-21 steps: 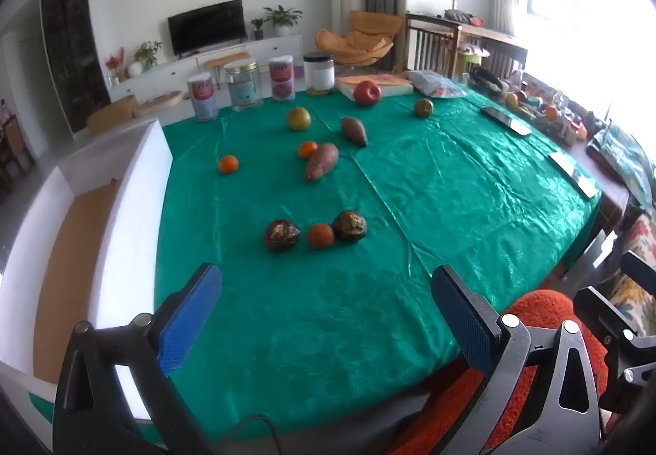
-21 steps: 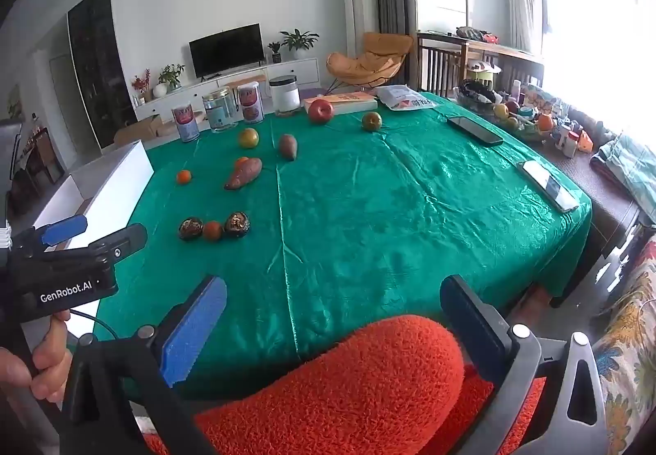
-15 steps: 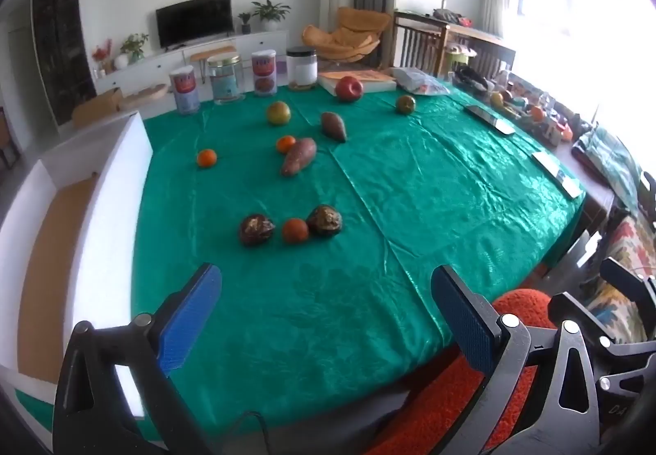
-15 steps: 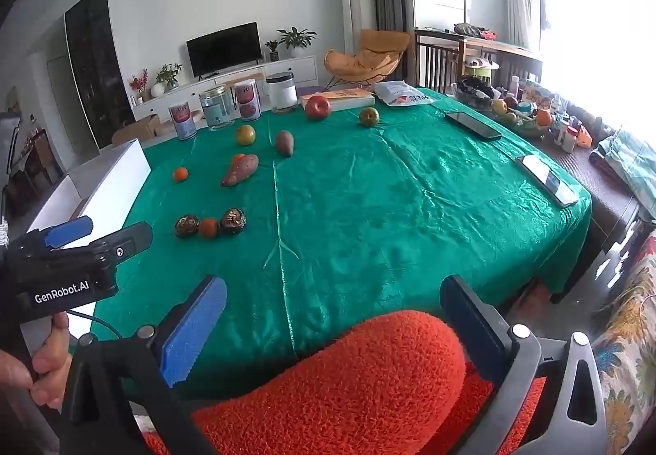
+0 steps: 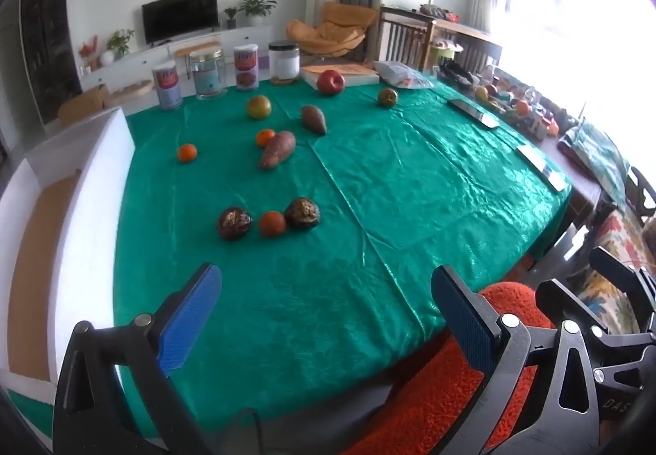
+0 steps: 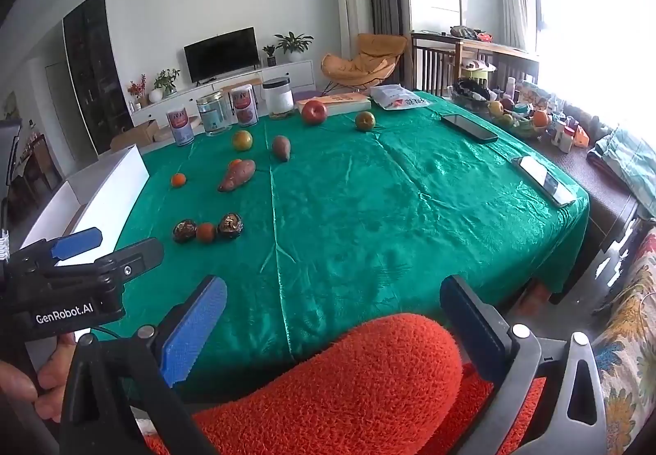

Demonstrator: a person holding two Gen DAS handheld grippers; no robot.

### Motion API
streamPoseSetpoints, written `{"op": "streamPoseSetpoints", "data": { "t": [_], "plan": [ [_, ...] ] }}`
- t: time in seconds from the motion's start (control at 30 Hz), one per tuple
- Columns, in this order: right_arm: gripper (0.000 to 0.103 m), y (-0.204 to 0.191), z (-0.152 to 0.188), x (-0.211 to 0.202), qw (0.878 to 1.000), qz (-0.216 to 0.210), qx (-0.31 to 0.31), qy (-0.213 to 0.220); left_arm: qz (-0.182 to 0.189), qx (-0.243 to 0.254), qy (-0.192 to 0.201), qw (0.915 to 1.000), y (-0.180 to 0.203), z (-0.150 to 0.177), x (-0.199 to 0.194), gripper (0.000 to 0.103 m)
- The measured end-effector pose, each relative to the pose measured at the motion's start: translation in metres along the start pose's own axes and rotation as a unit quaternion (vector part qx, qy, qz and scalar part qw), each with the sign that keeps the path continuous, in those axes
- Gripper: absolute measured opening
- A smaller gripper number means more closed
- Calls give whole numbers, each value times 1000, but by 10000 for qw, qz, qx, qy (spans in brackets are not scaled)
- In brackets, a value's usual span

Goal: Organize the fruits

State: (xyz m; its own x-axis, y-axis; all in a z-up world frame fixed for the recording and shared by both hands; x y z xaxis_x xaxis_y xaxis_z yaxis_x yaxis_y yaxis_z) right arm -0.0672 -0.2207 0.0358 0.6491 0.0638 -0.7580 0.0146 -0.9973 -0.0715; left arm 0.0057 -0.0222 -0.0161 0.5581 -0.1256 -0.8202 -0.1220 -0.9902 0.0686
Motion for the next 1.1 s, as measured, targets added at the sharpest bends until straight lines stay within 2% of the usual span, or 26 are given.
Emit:
{"op": "streamPoseSetpoints", "data": {
  "t": [0.63,1.1],
  "plan": [
    [103,-2,-1,2,10000,33,-21,-11,36,-87,-162,9998,-2,-1,8,102],
    [103,2,1,-6,9999,63,-13,146,-2,9,-63,10000,4,0,2,102]
  ]
}}
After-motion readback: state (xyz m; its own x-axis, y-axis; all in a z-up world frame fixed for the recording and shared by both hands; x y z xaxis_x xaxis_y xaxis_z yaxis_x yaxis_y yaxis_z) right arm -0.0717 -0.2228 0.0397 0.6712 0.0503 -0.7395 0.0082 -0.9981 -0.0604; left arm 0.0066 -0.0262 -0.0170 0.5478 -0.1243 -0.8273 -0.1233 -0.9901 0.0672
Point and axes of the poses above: each gripper's, at about its wrist camera, not at the fingertips, and x roughly the way its jaws point, y to its right, z to its underside, the point moved 1 cm from there along x, roughly the way its jaws point, and after that the axes turned 11 degrees about -y, right-handed, at the moved point
